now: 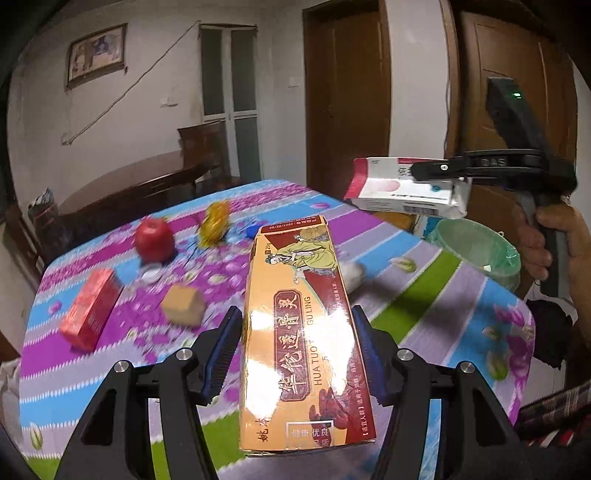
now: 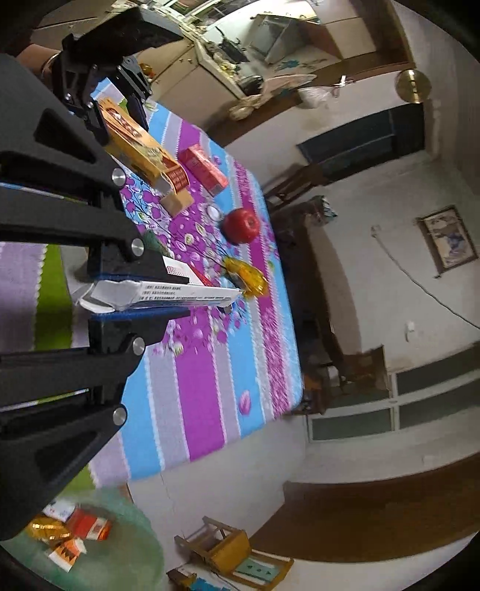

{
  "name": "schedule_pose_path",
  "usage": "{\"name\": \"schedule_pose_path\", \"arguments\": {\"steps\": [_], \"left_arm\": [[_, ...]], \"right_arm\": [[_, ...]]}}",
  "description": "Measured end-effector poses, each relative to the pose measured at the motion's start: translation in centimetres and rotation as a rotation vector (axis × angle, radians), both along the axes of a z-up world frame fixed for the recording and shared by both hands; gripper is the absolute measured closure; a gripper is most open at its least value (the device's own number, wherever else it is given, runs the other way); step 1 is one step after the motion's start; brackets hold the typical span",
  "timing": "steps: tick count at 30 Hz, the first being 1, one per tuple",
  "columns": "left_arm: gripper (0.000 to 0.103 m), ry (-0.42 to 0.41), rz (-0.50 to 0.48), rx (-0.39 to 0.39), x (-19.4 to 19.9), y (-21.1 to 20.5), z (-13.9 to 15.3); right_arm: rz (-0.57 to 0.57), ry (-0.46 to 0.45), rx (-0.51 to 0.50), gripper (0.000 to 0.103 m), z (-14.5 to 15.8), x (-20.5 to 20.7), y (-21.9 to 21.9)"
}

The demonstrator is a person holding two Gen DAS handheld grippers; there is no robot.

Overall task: Collect trash
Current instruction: 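Carry both boxes to the green bin and open both tools to drop them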

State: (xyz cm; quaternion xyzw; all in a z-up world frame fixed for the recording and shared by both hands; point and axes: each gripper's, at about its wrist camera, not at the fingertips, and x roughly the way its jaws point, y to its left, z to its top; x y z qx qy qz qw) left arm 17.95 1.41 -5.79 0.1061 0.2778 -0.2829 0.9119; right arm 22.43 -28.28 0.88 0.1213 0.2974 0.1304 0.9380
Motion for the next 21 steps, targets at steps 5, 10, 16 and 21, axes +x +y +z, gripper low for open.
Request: {"name": "schedule_pose_path", "arguments": {"steps": [5, 10, 16, 21], "left_arm": [[0.042, -0.016, -0.059, 0.033, 0.6, -5.3, 1.4], [0.042, -0.032, -0.138, 0.064, 0.7, -11.3, 2.3], [0.042, -0.039, -0.206, 0.099, 0.8, -19.2, 2.7], [0.042, -0.027, -0.265, 0.139, 0.5, -25.9, 2.0]], "right_arm": [[-0.076, -0.034, 0.014, 0.093, 0.8, -2.8, -4.3], [-0.173, -0.041, 0.021, 0.093, 0.5, -5.2, -9.1], [-0.280, -0.032, 0.028, 0.093, -0.6, -8.1, -14.3], [-0.365, -0.025, 0.029, 0.093, -1.4, -10.4, -18.2]]}}
